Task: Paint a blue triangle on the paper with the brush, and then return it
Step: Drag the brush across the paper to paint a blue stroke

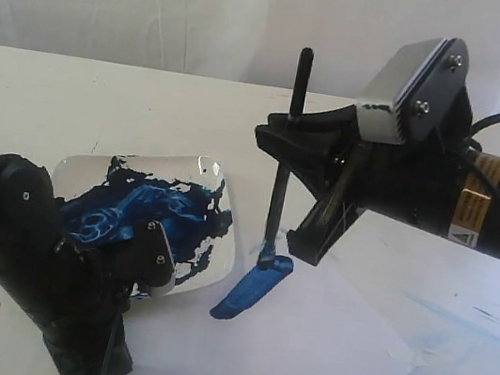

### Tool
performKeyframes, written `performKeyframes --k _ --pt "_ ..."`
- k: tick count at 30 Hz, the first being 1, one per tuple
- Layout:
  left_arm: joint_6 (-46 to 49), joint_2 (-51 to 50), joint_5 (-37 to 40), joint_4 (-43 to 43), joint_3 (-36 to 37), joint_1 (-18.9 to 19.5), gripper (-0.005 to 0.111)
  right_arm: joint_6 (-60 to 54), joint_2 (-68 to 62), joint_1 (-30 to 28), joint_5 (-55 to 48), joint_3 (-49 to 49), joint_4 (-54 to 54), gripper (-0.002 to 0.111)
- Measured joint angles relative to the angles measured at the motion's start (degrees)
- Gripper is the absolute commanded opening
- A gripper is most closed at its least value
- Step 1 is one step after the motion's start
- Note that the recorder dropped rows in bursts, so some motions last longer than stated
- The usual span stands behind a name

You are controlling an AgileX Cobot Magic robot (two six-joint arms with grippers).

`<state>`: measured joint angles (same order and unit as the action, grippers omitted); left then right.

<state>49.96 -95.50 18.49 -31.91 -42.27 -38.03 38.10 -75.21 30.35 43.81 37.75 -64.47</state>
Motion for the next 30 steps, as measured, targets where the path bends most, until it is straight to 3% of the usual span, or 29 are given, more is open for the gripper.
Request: performKeyframes --k 7,20,25,30 --pt "0.0 0.0 0.0 0.0 0.0 0.0 0.0 5.88 0.83 0.0 6.63 -0.39 -6.7 0.0" --pt "0.0 0.0 0.0 0.0 0.0 0.0 0.0 6.45 3.12 0.0 9.18 -4.21 -4.68 0.0" --pt "0.0 0.0 0.0 0.0 0.0 0.0 0.0 5.93 8.1 1.18 1.7 -4.21 -2.35 0.0" --pt "0.0 0.0 0.0 0.0 0.0 0.0 0.0 5.93 11.91 6.9 -8.06 -4.21 0.86 0.0"
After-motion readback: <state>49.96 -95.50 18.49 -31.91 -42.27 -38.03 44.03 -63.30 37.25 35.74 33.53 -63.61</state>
